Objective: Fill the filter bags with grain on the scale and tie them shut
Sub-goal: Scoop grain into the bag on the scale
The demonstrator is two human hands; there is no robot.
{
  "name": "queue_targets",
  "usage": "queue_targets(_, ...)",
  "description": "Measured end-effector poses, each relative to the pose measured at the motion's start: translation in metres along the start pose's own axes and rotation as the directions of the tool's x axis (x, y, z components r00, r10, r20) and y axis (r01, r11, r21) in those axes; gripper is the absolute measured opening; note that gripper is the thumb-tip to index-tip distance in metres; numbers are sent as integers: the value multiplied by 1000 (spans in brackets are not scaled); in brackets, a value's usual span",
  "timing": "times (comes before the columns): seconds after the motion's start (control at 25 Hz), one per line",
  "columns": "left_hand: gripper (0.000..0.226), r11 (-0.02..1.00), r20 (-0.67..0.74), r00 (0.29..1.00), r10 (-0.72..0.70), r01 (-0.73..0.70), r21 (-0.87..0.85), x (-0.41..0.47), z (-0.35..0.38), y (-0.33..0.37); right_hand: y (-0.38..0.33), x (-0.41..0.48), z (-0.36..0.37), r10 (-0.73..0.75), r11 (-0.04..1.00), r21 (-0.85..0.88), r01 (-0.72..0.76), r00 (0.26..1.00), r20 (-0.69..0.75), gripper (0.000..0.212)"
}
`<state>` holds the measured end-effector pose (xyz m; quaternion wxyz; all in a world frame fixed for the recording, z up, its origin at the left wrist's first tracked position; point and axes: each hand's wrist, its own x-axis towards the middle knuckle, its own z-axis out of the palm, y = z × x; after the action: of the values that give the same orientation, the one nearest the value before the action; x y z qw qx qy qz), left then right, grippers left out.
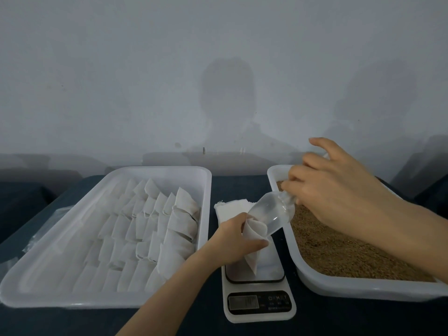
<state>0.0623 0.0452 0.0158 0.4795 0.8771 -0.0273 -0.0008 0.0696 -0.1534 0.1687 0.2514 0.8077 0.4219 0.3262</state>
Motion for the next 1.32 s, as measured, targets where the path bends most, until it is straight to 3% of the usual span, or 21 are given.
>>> queue_targets(0.16, 47, 1000, -1, 1000, 12, -12, -2, -1, -1, -1, 11, -11, -2, 37, 993, 118, -27, 996, -83, 24)
queue_targets(0.28, 45, 1000, 2, 1000, 19, -19, -5, -1, -1, 0, 33, -28, 13, 211, 961, 212, -176, 966, -152, 27)
queue_targets(0.36, 48, 1000, 4, 1000, 24, -24, -4, -1, 0, -1, 52, -48, 33, 363, 913, 222, -341, 929, -69, 37)
queue_targets(0.44, 49, 999, 3, 999, 34, -34, -6, -1, 0, -2, 68, -71, 58, 456, 858, 211, -469, 883, 108, 44)
queue_targets(0.56, 50, 999, 0, 999, 44, -44, -9, 0, -1, -4, 72, -98, 92, 467, 839, 169, -517, 844, 263, 24)
queue_targets(0.68, 50, 999, 0, 999, 50, -50, -12, -1, 0, -4, 58, -106, 104, 458, 850, 84, -521, 808, 371, 32)
queue_targets(0.84, 47, 998, -1, 998, 57, -57, -12, -1, 0, -2, 34, -105, 116, 406, 865, 92, -493, 796, 449, 32)
queue_targets(1.12, 50, 999, 15, 999, 46, -45, -21, 1, 0, -4, 11, -107, 136, 413, 826, 170, -537, 782, 467, 33)
queue_targets(1.32, 49, 999, 22, 999, 46, -46, -17, 1, 0, -5, 14, -120, 153, 443, 687, 323, -651, 727, 524, 26)
